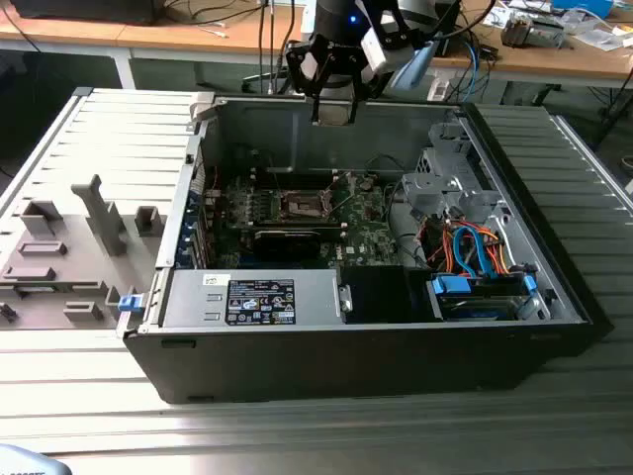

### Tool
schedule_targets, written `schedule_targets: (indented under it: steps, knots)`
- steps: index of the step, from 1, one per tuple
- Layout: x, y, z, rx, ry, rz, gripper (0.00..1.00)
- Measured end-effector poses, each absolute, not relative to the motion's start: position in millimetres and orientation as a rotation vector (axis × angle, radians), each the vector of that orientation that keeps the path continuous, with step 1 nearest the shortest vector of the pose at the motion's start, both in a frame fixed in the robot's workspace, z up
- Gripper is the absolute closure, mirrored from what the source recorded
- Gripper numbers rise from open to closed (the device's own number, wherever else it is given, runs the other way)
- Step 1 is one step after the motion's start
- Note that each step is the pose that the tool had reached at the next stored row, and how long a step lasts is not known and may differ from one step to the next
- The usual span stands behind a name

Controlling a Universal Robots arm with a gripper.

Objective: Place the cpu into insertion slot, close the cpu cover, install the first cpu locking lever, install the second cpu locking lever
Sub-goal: 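Place the cpu into insertion slot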

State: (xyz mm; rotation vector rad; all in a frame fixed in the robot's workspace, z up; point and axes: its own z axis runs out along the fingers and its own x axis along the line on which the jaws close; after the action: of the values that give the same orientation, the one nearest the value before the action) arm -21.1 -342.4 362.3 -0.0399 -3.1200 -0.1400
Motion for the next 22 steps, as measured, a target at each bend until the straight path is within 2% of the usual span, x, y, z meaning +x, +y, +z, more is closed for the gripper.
schedule_targets:
  steps: [22]
  knots:
    - [-22.8,-342.5,357.2,-0.04,-3.12,-0.14,0.45]
